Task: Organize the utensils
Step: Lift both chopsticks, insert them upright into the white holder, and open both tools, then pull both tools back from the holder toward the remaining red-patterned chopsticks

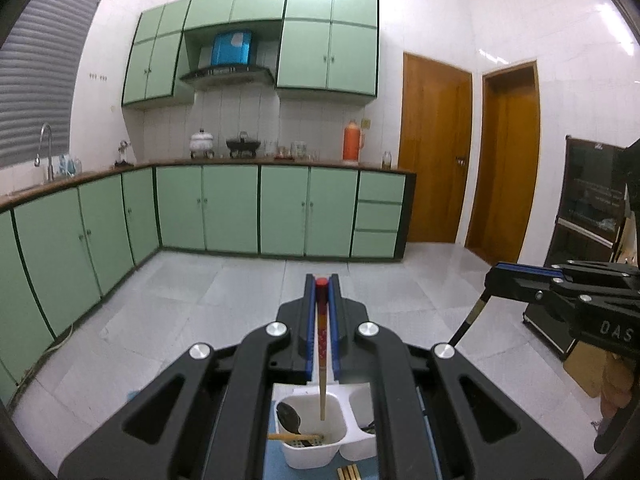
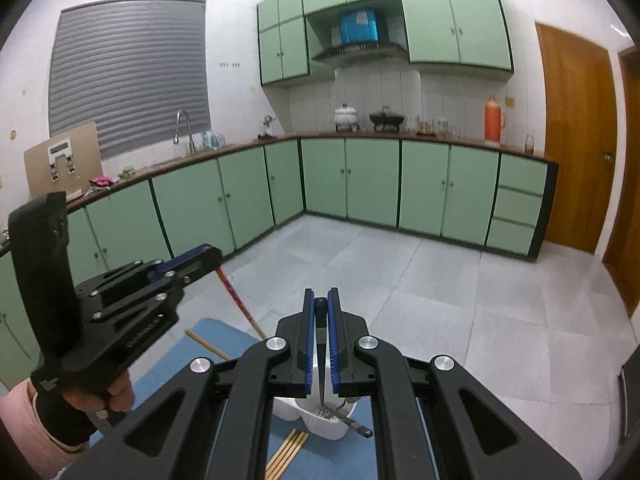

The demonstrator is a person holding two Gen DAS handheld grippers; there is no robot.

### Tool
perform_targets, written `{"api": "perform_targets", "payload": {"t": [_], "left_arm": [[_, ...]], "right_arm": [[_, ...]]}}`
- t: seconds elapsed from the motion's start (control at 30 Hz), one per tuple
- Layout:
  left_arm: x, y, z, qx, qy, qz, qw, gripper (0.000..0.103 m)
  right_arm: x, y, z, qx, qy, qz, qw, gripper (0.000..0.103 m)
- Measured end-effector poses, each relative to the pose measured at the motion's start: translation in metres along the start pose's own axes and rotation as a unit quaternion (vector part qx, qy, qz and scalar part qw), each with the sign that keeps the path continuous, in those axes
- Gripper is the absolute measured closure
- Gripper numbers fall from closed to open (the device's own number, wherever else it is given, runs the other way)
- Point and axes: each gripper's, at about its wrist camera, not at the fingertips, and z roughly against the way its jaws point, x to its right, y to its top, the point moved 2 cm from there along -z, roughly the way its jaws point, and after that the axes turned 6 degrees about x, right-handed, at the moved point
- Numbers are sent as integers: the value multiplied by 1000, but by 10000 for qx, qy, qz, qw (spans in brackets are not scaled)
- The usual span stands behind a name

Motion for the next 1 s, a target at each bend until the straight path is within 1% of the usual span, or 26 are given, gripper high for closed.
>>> {"api": "perform_targets", "payload": {"t": [0.13, 0.2, 0.23, 0.3, 0.33, 0.37, 0.43, 0.5, 0.57, 0.6, 0.67, 0.7, 0.77, 0.9, 0.97, 1.0], "left_arm": [[-6, -16, -16, -234, -77, 28, 9997, 98], [-10, -23, -20, -384, -101, 29, 9992, 96], [-12, -26, -21, -436, -102, 14, 9990, 94], [-16, -31, -18, -461, -87, -10, 9989, 88], [-17, -32, -16, -464, -77, -3, 9989, 78], [-19, -33, -12, -452, -57, 15, 9990, 65], [-21, -35, -5, -408, -41, 28, 9992, 59], [-22, -36, 8, -349, -31, -3, 9994, 54], [-22, -37, 18, -281, -17, -20, 9996, 43], [-21, -38, 26, -235, -8, -30, 9997, 41], [-21, -42, 39, -191, 15, -48, 9998, 34], [-20, -45, 47, -177, 16, -55, 9998, 32], [-19, -52, 59, -188, 29, -75, 9998, 25], [-18, -75, 82, -368, 74, -127, 9992, 18], [-18, -90, 91, -473, 138, -141, 9987, 14], [-18, -99, 96, -545, 178, -141, 9983, 13]], "right_arm": [[4, -17, -15, -181, 44, -78, 9998, 97], [4, -25, -20, -281, 36, -72, 9996, 97], [4, -27, -20, -303, 23, -58, 9995, 96], [5, -32, -18, -282, -30, -53, 9996, 89], [6, -32, -17, -267, -47, -71, 9996, 77], [6, -33, -14, -218, -89, -92, 9997, 70], [8, -34, -7, -160, -162, -103, 9997, 68], [8, -36, 3, -80, -229, -147, 9996, 60], [10, -40, 13, -3, -276, -190, 9994, 47], [9, -43, 19, 38, -307, -205, 9993, 45], [7, -51, 31, 117, -374, -238, 9989, 36], [7, -55, 37, 143, -405, -273, 9987, 34], [5, -68, 49, 177, -448, -366, 9982, 27], [0, -98, 68, 148, -671, -452, 9966, 19], [0, -110, 72, 98, -759, -502, 9958, 9], [0, -117, 74, 73, -825, -525, 9952, 8]]}}
